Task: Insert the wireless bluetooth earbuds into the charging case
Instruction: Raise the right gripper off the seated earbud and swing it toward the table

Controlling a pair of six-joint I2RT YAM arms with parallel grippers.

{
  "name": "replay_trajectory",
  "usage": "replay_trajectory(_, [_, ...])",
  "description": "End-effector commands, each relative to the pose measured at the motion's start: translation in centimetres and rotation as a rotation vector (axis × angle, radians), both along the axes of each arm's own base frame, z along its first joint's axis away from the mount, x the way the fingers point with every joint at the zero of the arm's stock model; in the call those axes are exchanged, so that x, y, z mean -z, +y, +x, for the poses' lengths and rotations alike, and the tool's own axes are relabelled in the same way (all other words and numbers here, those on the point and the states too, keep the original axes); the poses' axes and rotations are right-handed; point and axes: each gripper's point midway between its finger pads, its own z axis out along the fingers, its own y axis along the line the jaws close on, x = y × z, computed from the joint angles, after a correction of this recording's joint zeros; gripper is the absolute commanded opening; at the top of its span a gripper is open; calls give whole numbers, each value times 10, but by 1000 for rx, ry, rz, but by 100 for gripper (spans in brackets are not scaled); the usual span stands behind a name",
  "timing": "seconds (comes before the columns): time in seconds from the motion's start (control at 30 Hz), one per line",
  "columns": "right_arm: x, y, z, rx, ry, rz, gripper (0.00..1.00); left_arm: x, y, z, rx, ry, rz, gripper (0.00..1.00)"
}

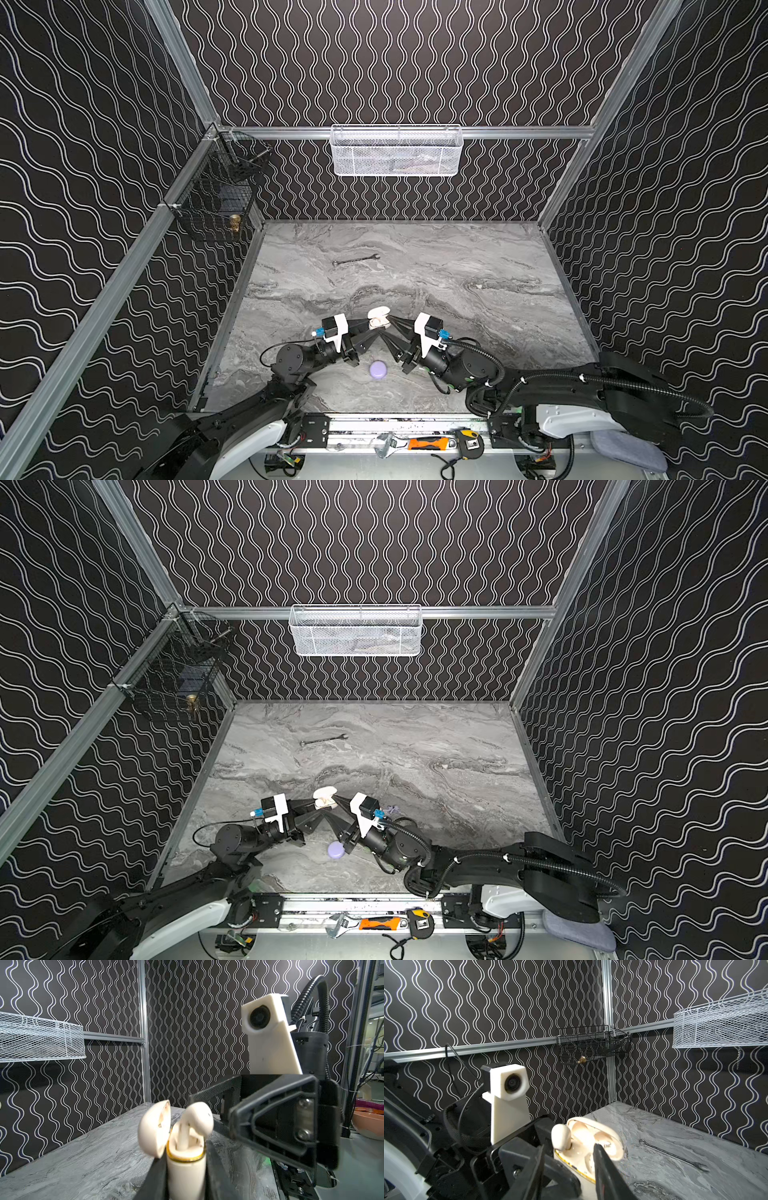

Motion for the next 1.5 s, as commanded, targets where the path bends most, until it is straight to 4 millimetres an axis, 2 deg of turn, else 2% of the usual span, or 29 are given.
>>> replay_trajectory(0.0, [27,4,11,55,63,-106,38,-30,6,-20,42,-138,-77,0])
replay_trajectory(0.37, [32,2,22,122,90,-134,23,-32,7,-22,46,-148,-85,0])
replay_trajectory(0.5, [33,1,26,146,101,-151,21,-32,7,-23,48,-151,-86,0])
replay_trajectory(0.63, [33,-3,21,119,96,-140,20,-32,7,-23,47,-151,-87,0])
replay_trajectory(0.8, [17,-13,15,114,110,-106,21,-30,6,-20,39,-143,-81,0])
replay_trajectory(0.93, [12,-38,34,271,279,-111,23,-23,4,-13,16,-118,-50,0])
replay_trajectory(1.0, [22,-57,43,369,385,-133,22,-21,3,-10,10,-108,-43,0])
replay_trajectory(1.1, [45,-85,46,471,502,-185,21,-19,4,-6,-9,-95,-49,0])
replay_trajectory(1.23, [92,-116,42,550,722,-267,23,-12,5,7,-60,-44,-34,0])
replay_trajectory(1.33, [132,-121,30,523,904,-308,23,-8,6,12,-89,-26,-19,0])
replay_trajectory(1.47, [181,-116,7,469,1101,-362,24,-8,7,12,-100,-34,-6,0])
